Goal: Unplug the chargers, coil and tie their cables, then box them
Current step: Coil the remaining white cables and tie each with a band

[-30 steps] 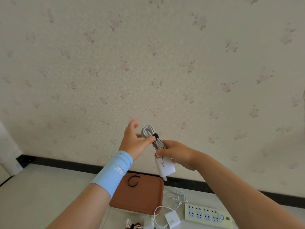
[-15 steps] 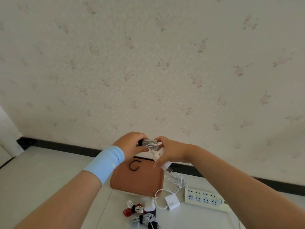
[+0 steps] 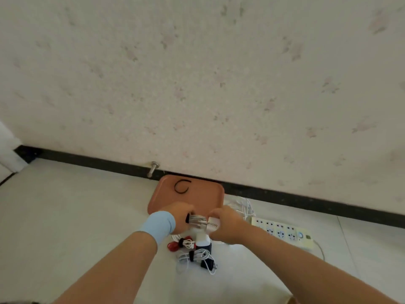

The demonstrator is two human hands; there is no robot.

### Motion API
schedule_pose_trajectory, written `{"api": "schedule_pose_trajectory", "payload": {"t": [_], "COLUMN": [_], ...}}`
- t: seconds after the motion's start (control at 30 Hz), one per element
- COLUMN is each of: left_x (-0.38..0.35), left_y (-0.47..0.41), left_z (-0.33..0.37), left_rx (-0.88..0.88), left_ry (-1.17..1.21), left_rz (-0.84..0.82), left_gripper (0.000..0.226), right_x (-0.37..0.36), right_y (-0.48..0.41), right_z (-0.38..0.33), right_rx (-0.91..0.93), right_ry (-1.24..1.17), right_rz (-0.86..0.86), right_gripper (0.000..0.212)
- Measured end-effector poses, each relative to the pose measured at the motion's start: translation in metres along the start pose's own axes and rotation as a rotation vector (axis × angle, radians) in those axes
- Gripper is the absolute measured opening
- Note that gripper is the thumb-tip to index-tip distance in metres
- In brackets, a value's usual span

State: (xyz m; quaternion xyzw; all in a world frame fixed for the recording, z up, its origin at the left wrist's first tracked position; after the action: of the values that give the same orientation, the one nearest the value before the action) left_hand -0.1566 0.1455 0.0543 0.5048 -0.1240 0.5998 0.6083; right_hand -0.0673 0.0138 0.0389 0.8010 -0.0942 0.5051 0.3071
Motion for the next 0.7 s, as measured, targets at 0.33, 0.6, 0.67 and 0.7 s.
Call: {"api": "schedule_pose_trajectory", "payload": {"t": [0.33,0.6,0.67,0.7], "left_x": [-0.081,-0.116,-0.111,-0.107], "left_y": [-0.034,-0.044,-0.048,-0.050], "left_z": [-0.068,-0.104,-0.097,-0.092], "left_rx": [0.103,0.159,0.144,0.136], "left_ry": [-0.088,-0.144,-0.091,-0.062], "left_rz": [-0.083,-0.195,-0.143,-0.111], "left_gripper": [0.030,0.044,0.033,0.028], "right_x": [-0.103,-0.151,-0.153,-0.153], "right_y": [-0.044,-0.048,-0.046,-0.045], "right_z": [0.001,-0.012,-0.012,-0.010], "right_rx": [0.038,0.249,0.241,0.236], "right_ry": [0.090,0.355,0.359,0.339], "right_rz": [0.013,0.002,0.002,-0.006], "right_gripper": [0.061,0.057,0.060,0.063]}}
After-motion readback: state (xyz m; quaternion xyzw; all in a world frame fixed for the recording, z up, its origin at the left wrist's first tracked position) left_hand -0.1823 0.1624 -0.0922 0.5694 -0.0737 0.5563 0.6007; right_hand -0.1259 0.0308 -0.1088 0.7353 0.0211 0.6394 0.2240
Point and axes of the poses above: each hand's wrist, its own y-axis away from the middle knuckle, its own x-axis out of the back of the hand, z = x × y, the point moved 6 cm from there along -y, towards the middle knuckle, and after that the axes turned 15 degrees about y, right-handed, at the moved point
